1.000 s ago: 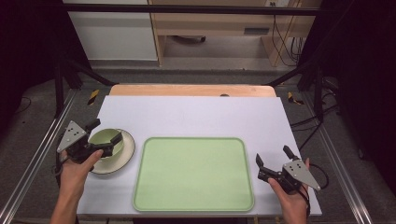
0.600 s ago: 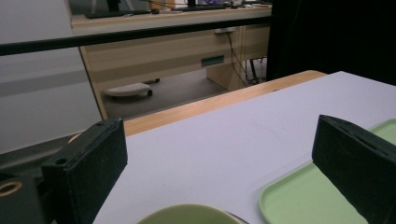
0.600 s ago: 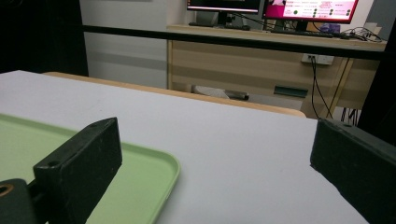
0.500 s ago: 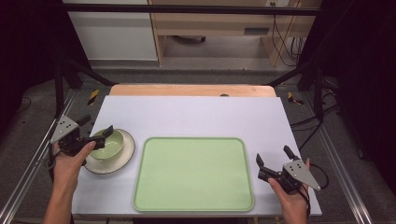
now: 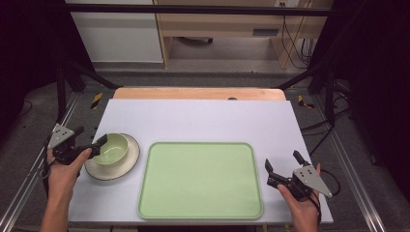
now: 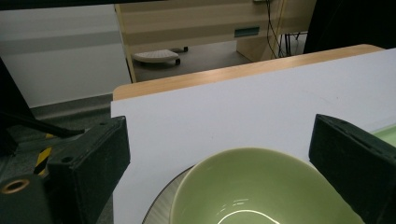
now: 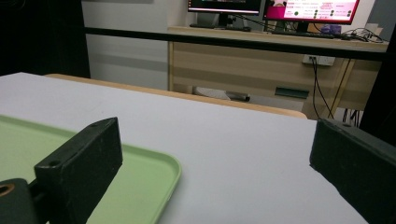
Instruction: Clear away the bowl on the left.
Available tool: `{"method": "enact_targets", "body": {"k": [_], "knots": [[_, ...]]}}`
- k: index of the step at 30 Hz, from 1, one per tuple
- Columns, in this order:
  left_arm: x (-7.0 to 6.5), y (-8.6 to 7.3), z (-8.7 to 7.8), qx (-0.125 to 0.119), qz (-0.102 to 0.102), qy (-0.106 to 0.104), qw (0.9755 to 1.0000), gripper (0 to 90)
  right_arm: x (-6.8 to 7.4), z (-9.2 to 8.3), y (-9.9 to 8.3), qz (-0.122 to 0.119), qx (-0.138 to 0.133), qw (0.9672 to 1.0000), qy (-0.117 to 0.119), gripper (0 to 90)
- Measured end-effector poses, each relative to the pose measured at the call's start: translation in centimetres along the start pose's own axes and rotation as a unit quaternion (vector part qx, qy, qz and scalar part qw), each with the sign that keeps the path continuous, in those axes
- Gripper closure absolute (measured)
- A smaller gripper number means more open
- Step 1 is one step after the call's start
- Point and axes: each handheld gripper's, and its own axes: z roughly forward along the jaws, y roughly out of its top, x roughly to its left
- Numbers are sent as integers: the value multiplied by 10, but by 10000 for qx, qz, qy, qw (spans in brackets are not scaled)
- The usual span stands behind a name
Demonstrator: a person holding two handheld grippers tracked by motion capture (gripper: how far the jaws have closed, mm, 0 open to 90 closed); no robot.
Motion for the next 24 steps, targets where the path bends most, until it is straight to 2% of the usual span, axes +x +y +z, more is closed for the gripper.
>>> {"method": "enact_targets", "body": {"k": [5, 16, 24], "knots": [[3, -3, 0, 117, -69, 95, 9999, 83, 0, 0, 0, 7, 20, 10000, 5, 24], [3, -7, 5, 590, -102, 216, 9980, 111, 0, 0, 0, 3, 31, 10000, 4, 26], [3, -9, 7, 815, -329, 323, 9956, 165, 0, 0, 0, 9, 32, 10000, 7, 27]]}}
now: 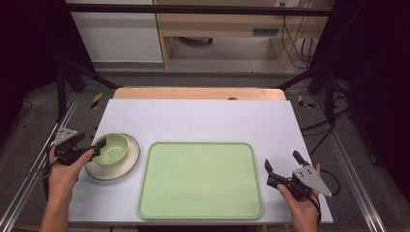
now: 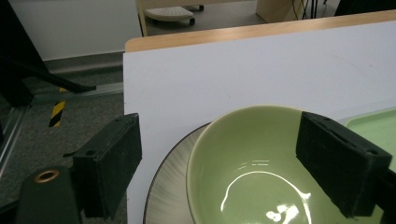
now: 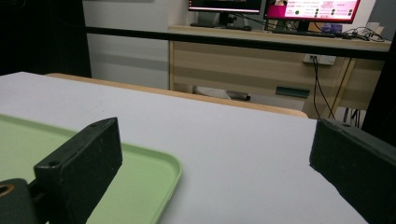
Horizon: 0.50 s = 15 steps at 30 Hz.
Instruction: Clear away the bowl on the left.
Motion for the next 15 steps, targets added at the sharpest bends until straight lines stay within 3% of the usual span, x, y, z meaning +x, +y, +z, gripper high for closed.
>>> {"method": "enact_targets", "body": {"k": [7, 15], "knots": [[1, -3, 4, 240, -91, 70, 9996, 237, 0, 0, 0, -4, -7, 10000, 2, 28], [6, -11, 8, 650, -301, 166, 9973, 344, 1, 1, 0, -10, 12, 10000, 0, 29]]}}
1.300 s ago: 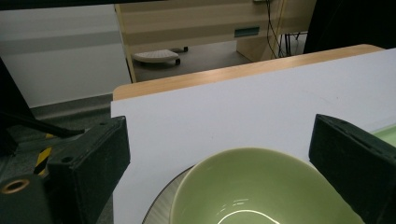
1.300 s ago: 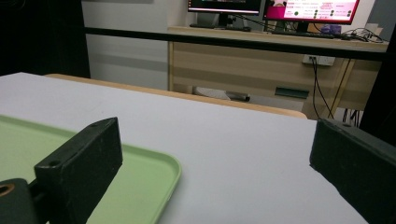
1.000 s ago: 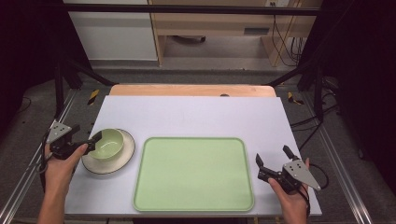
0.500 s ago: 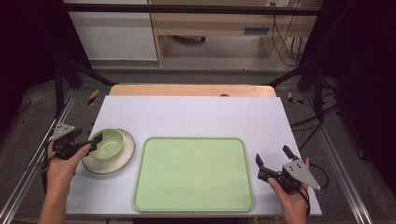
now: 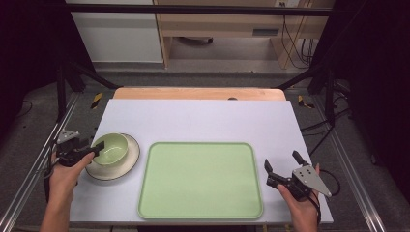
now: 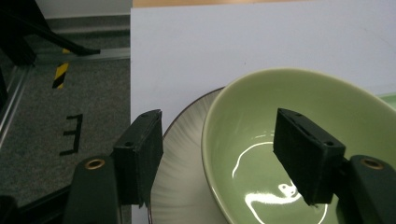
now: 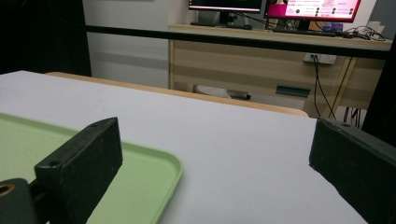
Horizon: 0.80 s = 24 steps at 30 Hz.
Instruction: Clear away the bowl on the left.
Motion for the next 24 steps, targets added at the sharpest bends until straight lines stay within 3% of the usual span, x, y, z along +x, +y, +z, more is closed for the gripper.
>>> {"method": "enact_targets", "body": {"k": [11, 24], "knots": [[0, -1, 1, 171, -98, 27, 9998, 468, 0, 0, 0, -4, 23, 10000, 5, 31], [1, -5, 5, 331, -236, 66, 9992, 537, 1, 1, -1, 2, 48, 10000, 29, 31]]}}
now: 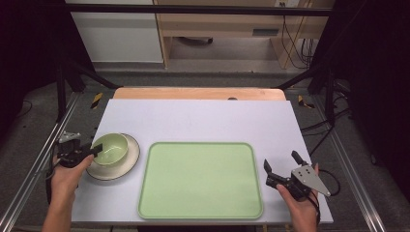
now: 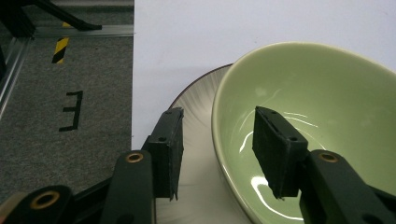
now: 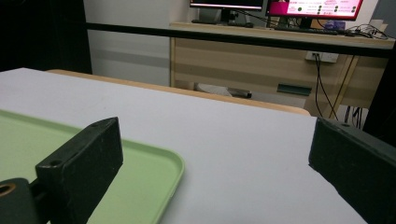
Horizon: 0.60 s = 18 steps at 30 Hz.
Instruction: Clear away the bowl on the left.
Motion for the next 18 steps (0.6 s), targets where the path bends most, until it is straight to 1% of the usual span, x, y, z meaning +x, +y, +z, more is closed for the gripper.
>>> {"method": "enact_targets", "body": {"k": [9, 14, 18], "knots": [[-1, -1, 2, 59, -22, -8, 10000, 584, 0, 0, 0, 10, 20, 10000, 2, 32], [1, -2, 3, 108, -88, 14, 9999, 612, 0, 0, 0, 4, 11, 10000, 11, 32], [1, -2, 3, 137, -107, 40, 9998, 653, 0, 0, 0, 10, 21, 10000, 6, 31]]}}
